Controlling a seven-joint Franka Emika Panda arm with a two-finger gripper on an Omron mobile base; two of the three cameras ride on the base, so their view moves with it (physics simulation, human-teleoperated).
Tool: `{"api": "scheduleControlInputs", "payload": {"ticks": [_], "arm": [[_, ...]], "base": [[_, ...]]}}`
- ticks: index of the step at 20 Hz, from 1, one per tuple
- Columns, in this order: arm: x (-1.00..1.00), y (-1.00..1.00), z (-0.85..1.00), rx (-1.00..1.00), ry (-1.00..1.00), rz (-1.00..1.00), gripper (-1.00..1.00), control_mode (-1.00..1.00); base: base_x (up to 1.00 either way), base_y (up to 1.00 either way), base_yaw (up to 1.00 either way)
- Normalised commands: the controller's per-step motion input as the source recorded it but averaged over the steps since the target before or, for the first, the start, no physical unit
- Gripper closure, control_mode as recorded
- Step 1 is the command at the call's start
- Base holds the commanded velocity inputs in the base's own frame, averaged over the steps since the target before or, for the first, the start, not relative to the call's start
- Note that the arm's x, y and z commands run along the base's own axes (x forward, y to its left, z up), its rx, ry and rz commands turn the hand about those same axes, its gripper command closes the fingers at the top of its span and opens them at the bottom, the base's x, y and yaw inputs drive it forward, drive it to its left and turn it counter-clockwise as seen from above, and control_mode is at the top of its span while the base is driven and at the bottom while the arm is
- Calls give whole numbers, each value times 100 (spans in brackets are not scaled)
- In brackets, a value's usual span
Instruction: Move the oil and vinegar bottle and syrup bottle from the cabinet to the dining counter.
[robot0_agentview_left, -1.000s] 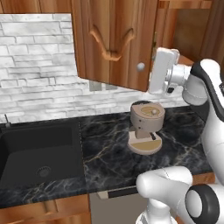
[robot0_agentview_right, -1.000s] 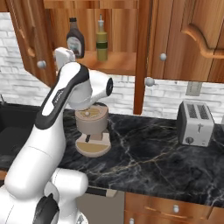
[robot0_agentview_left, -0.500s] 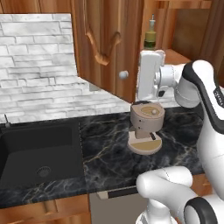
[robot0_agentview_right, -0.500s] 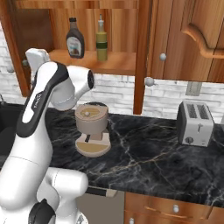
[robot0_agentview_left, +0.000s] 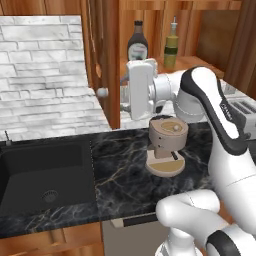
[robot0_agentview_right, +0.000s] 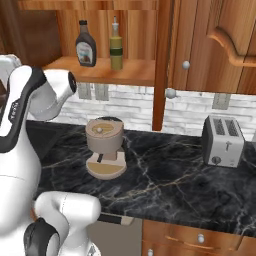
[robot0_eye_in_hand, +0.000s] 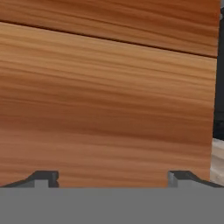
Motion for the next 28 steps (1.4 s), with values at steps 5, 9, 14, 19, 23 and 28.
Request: {"api": "scheduleControlInputs", "payload": {"ticks": [5,9,14,19,23,28], "arm": [[-5,76,0,-5,0,7,-100,-100],[-4,43,0,-8,0,1,-100,-100],[0,-1,-6,-10,0,0,-100,-100],[-6,-20,-4,-20,-22,0,-100,-100],[-14,-35,-2,-21,-34,-5,-100,-100],[-2,-44,0,-18,-31,-9,-100,-100]], "base": [[0,0,0],[0,0,0],[0,0,0],[0,0,0],[0,0,0],[0,0,0]]}}
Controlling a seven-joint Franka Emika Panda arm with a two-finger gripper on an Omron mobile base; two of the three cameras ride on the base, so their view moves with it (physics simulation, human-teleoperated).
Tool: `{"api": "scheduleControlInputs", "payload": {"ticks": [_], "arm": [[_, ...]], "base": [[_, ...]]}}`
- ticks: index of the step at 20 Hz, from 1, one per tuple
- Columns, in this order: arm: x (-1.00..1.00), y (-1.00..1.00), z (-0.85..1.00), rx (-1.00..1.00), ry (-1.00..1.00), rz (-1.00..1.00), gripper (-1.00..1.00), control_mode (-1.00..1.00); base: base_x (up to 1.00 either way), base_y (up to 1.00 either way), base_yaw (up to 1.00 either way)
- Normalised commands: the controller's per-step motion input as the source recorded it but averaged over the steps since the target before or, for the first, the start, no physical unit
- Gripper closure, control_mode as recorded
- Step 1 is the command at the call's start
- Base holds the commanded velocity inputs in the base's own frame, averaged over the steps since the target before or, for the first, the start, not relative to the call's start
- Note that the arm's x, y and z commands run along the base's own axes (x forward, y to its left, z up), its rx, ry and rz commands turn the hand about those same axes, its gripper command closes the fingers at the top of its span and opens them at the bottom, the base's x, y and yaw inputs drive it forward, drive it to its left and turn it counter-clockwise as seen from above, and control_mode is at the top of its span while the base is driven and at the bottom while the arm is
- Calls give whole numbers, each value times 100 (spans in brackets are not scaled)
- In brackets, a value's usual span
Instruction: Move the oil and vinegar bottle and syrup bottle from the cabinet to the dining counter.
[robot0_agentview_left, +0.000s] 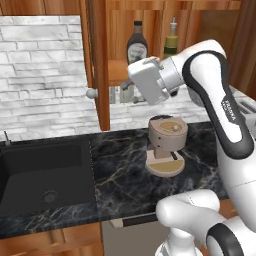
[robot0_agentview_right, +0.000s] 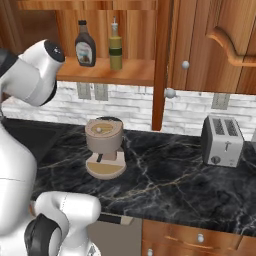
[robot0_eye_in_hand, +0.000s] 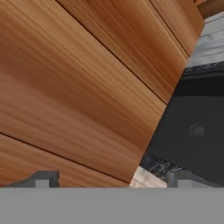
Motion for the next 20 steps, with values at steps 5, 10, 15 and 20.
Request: {"api": "scheduleControlInputs", "payload": {"ticks": [5,10,15,20], "arm": [[0,-49,-4,-15,-35,-13,-100,-100],[0,-51,-3,-14,-39,-15,-100,-100],[0,-56,0,-13,-30,-18,-100,-100],[3,-54,9,-14,-20,-23,-100,-100]], "base": [[0,0,0],[0,0,0],[0,0,0],[0,0,0]]}}
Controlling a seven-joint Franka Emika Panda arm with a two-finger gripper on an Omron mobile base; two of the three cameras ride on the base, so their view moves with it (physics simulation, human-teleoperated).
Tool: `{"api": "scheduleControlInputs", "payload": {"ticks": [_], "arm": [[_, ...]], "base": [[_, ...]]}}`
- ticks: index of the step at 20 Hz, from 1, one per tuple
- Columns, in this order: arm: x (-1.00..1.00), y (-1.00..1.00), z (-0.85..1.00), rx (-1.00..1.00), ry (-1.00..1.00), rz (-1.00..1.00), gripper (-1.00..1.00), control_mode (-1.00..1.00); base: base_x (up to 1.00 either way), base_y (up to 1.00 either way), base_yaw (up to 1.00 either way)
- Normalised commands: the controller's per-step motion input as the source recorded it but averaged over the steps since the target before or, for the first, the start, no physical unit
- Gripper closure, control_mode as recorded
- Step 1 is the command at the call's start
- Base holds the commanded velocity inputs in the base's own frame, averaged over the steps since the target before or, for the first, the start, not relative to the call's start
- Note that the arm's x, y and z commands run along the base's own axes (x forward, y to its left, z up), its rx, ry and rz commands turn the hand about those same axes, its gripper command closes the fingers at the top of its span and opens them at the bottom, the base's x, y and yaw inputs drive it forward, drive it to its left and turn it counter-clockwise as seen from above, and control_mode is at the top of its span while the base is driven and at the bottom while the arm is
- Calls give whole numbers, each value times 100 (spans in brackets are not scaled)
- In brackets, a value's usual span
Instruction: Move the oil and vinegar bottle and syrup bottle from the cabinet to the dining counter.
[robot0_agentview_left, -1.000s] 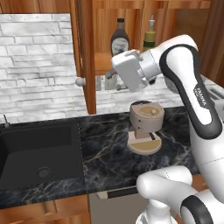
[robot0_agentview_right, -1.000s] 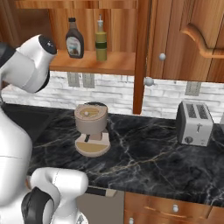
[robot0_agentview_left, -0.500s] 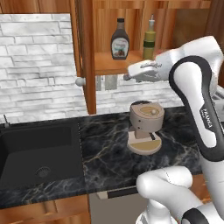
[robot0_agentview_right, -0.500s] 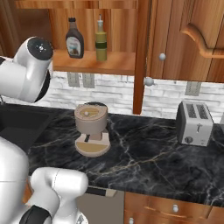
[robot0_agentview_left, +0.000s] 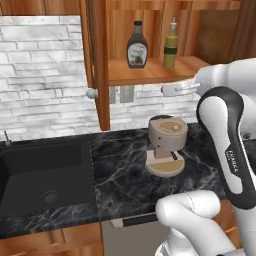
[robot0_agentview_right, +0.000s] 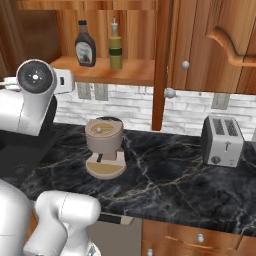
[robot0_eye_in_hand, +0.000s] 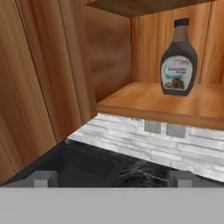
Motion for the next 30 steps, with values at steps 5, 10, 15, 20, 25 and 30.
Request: {"api": "scheduleControlInputs", "payload": {"ticks": [5,10,15,20,25,30], "arm": [[20,-44,26,-12,-12,-23,-100,-100],[28,-34,34,-10,-11,-20,-100,-100],[22,-27,21,-8,-20,-14,-100,-100],[16,-22,11,-2,-20,-12,-100,-100],[23,-14,11,0,-13,-12,-100,-100],[20,-8,31,0,0,-15,-100,-100]], "base": [[0,0,0],[0,0,0],[0,0,0],[0,0,0],[0,0,0],[0,0,0]]}}
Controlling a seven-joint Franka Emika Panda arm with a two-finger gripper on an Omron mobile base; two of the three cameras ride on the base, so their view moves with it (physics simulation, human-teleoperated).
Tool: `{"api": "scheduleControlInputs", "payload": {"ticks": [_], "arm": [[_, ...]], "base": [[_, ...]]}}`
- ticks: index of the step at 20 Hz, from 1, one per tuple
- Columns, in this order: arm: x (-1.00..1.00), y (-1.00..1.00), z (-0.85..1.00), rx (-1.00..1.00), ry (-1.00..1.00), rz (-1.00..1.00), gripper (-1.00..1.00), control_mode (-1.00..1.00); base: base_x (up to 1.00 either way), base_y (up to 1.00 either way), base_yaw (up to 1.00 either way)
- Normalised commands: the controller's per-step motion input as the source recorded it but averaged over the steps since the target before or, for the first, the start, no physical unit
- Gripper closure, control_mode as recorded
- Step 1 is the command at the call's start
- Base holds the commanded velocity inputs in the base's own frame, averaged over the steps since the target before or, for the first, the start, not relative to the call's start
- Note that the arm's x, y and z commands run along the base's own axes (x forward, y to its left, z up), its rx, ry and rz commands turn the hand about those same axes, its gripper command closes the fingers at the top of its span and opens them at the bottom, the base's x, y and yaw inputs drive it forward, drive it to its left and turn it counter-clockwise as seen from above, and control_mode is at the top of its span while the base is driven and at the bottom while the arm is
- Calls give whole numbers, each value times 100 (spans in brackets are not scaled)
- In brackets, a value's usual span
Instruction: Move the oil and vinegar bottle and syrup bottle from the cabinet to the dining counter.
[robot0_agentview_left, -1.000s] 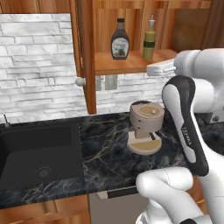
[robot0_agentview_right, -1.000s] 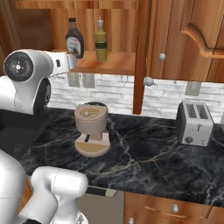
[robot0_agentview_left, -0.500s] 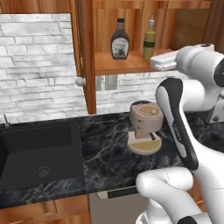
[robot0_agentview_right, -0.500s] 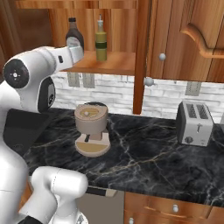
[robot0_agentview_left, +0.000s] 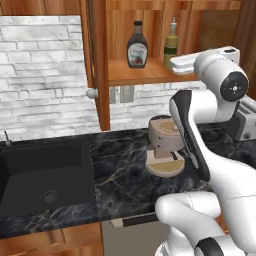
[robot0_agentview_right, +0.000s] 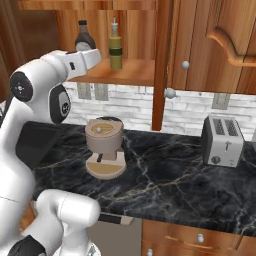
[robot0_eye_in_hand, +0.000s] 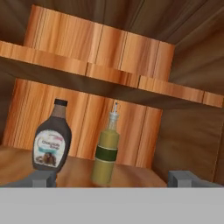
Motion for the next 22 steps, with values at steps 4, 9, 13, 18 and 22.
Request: {"api": "scheduleControlInputs", "payload": {"ticks": [4,9,13,18,22], "arm": [[22,-12,31,0,4,-13,-100,-100],[20,-13,8,0,3,-4,-100,-100],[11,-1,-9,1,0,0,-100,-100],[6,-1,-5,5,0,0,-100,-100],[18,0,0,0,2,0,-100,-100]], "base": [[0,0,0],[0,0,0],[0,0,0],[0,0,0],[0,0,0]]}}
